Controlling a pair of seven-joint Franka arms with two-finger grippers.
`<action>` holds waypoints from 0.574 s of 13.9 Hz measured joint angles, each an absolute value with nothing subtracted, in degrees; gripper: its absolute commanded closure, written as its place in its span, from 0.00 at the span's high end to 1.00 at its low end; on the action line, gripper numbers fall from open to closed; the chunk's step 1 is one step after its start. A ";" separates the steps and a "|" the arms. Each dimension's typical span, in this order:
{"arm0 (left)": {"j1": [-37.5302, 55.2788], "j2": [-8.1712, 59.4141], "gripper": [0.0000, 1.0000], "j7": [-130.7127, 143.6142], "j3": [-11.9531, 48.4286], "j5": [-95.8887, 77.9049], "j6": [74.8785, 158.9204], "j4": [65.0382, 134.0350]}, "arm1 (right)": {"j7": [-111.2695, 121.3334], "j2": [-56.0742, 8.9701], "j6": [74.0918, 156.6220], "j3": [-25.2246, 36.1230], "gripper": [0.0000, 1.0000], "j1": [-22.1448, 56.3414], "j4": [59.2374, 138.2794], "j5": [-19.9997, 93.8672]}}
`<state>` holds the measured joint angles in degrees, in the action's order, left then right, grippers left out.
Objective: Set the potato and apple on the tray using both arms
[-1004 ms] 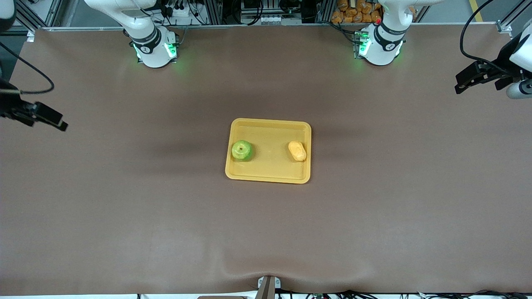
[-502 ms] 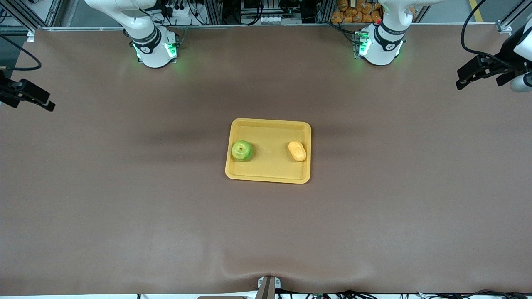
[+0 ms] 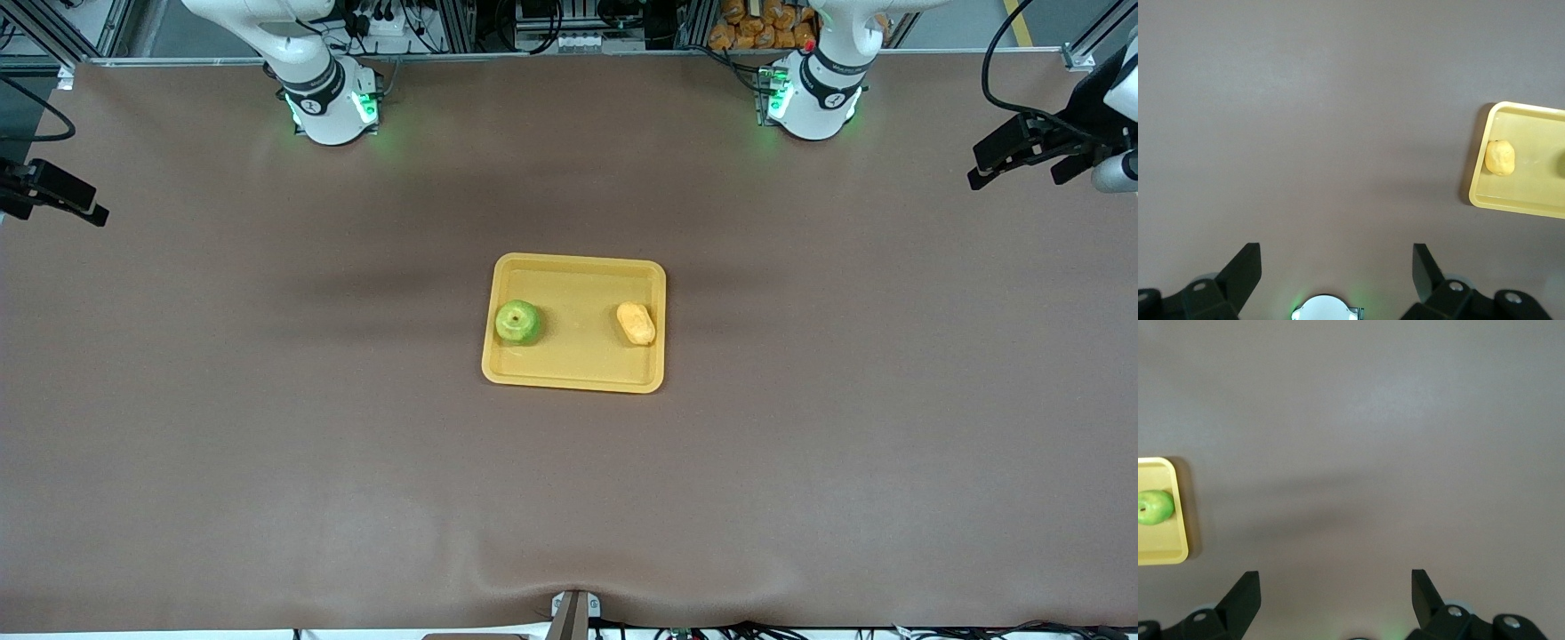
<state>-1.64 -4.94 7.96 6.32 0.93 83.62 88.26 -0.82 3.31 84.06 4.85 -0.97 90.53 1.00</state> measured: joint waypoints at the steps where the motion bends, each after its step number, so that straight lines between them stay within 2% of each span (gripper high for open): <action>1: -1.65 -4.87 1.00 7.96 6.23 0.93 83.62 88.26 | -0.82 3.51 83.66 4.78 1.00 -0.96 90.53 1.01; 8: -1.65 -4.86 1.00 7.96 6.11 0.93 83.68 87.08 | -0.83 3.92 83.49 4.67 1.00 -0.84 90.50 1.34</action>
<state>-1.65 -4.86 7.96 6.11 0.93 83.68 87.08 -0.83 3.92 83.49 4.67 -0.84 90.50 1.34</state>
